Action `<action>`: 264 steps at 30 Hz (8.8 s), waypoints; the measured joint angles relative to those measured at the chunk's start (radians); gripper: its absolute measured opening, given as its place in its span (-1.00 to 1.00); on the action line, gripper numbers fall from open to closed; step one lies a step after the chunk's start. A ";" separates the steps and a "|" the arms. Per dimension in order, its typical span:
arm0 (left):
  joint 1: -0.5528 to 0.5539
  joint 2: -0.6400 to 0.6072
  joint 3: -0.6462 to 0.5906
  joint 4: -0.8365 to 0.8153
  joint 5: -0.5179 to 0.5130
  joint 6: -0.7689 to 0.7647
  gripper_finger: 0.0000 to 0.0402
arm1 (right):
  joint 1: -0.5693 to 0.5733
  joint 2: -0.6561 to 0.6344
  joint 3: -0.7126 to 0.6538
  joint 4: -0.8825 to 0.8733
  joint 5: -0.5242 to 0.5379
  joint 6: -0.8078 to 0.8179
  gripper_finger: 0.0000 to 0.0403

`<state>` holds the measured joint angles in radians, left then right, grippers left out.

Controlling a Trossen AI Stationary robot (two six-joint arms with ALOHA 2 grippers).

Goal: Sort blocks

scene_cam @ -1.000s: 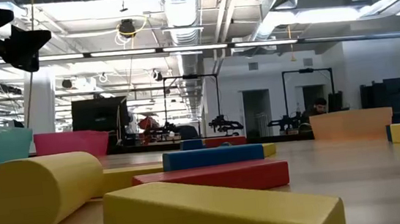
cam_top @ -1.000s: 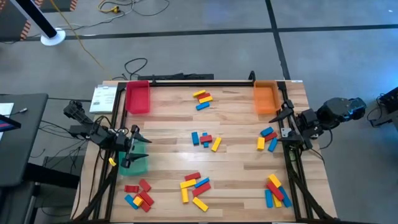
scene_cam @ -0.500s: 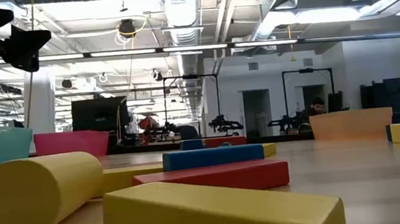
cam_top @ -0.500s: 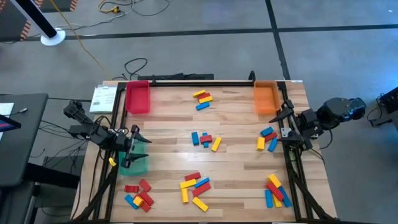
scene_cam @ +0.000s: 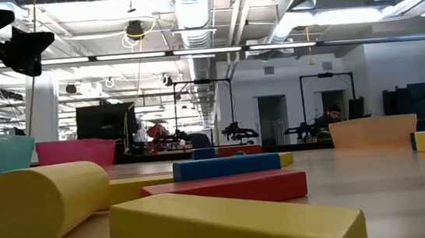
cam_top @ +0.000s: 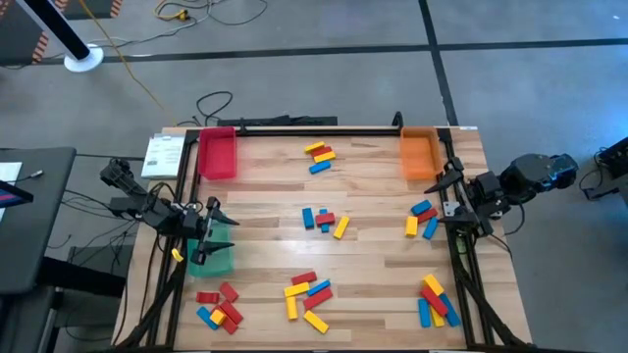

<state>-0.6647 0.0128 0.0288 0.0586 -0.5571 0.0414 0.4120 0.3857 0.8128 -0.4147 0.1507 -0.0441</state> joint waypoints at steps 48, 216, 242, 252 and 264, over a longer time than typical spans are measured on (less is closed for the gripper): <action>0.000 0.000 0.001 0.000 0.000 0.000 0.32 | 0.000 0.000 0.000 0.000 0.000 0.000 0.69; 0.000 0.000 0.001 0.000 0.000 0.000 0.32 | 0.000 0.033 0.000 0.377 0.008 -0.070 0.69; 0.000 0.000 0.000 0.000 0.000 0.000 0.32 | -0.188 0.449 0.000 0.557 0.232 -0.067 0.69; 0.000 0.000 0.000 0.000 0.000 0.000 0.32 | -0.274 0.689 0.050 0.314 0.109 -0.040 0.69; 0.000 0.000 0.001 0.000 0.000 0.000 0.32 | -0.368 1.025 0.110 0.197 0.034 -0.062 0.69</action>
<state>-0.6643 0.0131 0.0299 0.0586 -0.5571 0.0418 0.0444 1.4109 0.9231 -0.2172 0.1847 -0.1062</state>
